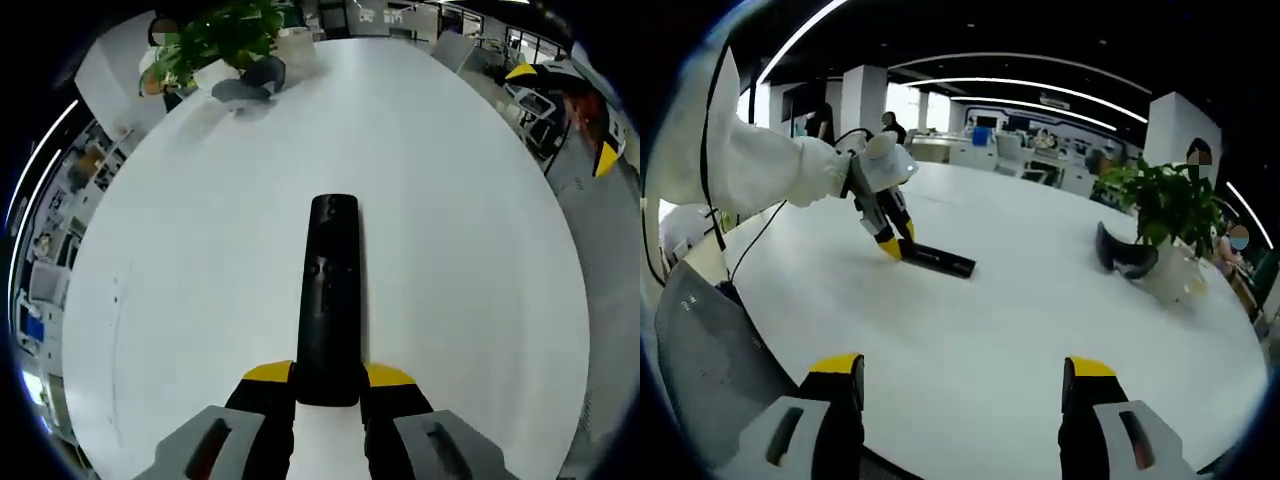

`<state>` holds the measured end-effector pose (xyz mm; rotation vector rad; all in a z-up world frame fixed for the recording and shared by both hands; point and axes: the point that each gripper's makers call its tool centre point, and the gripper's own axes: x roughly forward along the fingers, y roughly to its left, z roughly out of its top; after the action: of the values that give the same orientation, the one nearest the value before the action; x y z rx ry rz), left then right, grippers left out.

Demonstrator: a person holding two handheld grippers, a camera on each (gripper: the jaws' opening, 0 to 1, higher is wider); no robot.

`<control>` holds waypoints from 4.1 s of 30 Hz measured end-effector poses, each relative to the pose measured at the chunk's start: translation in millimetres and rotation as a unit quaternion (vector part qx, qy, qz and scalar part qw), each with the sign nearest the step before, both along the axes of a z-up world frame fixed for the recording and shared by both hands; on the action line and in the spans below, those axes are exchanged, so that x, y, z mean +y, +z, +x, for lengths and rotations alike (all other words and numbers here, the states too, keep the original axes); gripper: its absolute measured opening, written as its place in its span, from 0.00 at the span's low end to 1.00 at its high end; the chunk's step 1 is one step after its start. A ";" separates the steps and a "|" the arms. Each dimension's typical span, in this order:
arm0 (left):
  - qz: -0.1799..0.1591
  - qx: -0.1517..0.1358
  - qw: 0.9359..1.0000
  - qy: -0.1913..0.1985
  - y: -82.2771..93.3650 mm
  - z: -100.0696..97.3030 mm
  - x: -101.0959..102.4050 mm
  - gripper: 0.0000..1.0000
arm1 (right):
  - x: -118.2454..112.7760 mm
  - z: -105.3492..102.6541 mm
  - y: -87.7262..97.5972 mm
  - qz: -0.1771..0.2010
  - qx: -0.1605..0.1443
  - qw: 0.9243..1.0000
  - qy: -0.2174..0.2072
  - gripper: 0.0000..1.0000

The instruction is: Press the specified remote control buttons in sequence, fully releasing each button before pressing the next.

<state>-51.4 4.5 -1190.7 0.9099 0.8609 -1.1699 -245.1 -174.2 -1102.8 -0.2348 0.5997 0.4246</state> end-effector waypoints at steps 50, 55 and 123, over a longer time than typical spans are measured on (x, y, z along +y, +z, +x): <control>0.005 -0.077 0.991 -0.110 1.6 116.3 8.0 0.24 | -1.2 -3.8 -19.9 -0.019 0.037 0.999 -0.002 0.80; -0.011 -0.107 0.994 -0.009 7.6 132.7 15.1 0.37 | 1.3 -4.3 -19.4 -0.014 0.036 0.999 0.004 0.82; -0.311 -0.167 0.850 0.391 123.1 -153.4 82.5 1.00 | 10.0 2.4 20.6 0.032 -0.059 0.998 0.015 0.99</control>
<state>-204.8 87.0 -1067.6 0.1532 0.4275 -0.4753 -242.7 -164.2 -1082.2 -0.2066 0.4665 0.4555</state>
